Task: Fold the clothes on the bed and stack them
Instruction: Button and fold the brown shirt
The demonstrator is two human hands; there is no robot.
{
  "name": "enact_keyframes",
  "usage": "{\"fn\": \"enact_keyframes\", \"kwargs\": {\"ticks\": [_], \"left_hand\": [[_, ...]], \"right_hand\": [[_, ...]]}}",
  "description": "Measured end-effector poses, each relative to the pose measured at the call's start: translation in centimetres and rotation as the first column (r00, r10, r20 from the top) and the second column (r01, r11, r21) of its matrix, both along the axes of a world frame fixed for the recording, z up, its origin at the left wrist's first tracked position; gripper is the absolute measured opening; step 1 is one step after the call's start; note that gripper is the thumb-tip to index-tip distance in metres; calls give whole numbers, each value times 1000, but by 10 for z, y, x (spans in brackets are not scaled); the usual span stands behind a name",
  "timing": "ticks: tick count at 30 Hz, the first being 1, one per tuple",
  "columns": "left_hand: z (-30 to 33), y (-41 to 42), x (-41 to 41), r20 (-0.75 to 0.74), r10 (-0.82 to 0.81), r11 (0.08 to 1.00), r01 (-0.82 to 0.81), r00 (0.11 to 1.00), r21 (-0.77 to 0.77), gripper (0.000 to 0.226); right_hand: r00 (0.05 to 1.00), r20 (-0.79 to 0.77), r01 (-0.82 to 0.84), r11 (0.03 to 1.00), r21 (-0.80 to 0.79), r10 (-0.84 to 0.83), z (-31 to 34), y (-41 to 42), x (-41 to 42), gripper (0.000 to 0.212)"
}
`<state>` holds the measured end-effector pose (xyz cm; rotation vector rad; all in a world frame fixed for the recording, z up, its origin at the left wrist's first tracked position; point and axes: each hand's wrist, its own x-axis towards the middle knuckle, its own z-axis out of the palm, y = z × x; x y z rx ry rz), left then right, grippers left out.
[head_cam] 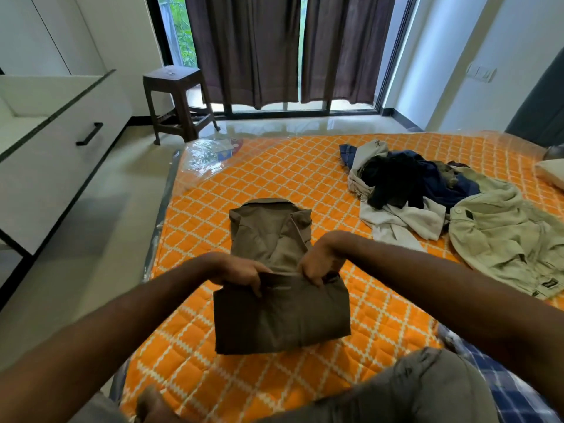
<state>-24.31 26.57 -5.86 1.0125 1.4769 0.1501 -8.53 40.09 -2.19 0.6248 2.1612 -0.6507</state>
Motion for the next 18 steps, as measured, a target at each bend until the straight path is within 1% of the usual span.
{"fn": "enact_keyframes", "kwargs": {"ticks": [1, 2, 3, 5, 7, 9, 11, 13, 14, 15, 16, 17, 18], "left_hand": [[1, 10, -11, -8, 12, 999, -12, 1000, 30, 48], [-1, 18, -21, -60, 5, 997, -1, 998, 72, 45], [-4, 26, -28, -128, 3, 995, 10, 992, 96, 43], [-24, 33, -38, -228, 12, 991, 18, 974, 130, 41], [-45, 34, -45, -285, 16, 984, 35, 958, 176, 39], [-67, 33, -52, -337, 14, 975, 62, 942, 213, 40], [-80, 26, -52, -414, 17, 960, 100, 910, 260, 41], [-90, 21, -50, -496, 63, 936, 122, 866, 332, 37], [-93, 17, -46, -589, 90, 913, 170, 803, 371, 35], [-94, 12, -40, -709, 143, 874, 247, 691, 418, 36], [-97, 7, -32, -803, 239, 823, 326, 546, 466, 39], [-99, 0, -21, -829, 351, 768, 373, 436, 521, 44], [-100, -9, -8, -798, 455, 702, 393, 394, 594, 48]], "right_hand": [[1000, 19, 20, 998, -52, -19, 0, 11, -11, 42], [998, 58, 2, 995, -101, 4, -3, 18, -24, 43], [995, 95, -13, 993, -116, 24, -5, 26, -36, 43], [992, 101, -74, 996, -52, 79, -23, 37, -52, 44], [987, 67, -147, 987, 60, 143, -40, 42, -61, 41], [986, 46, -167, 978, 123, 163, -58, 44, -65, 37], [989, -39, -131, 973, 192, 141, -74, 42, -58, 32], [986, -148, -35, 969, 243, 73, -94, 45, -50, 30], [979, -201, 20, 965, 262, 34, -104, 44, -45, 31], [963, -269, 81, 953, 293, 1, -110, 40, -38, 33], [934, -357, 149, 925, 350, -15, -116, 34, -30, 33], [880, -475, 228, 880, 417, -3, -123, 25, -21, 35], [804, -592, 293, 833, 470, 52, -129, 12, -11, 39]]}}
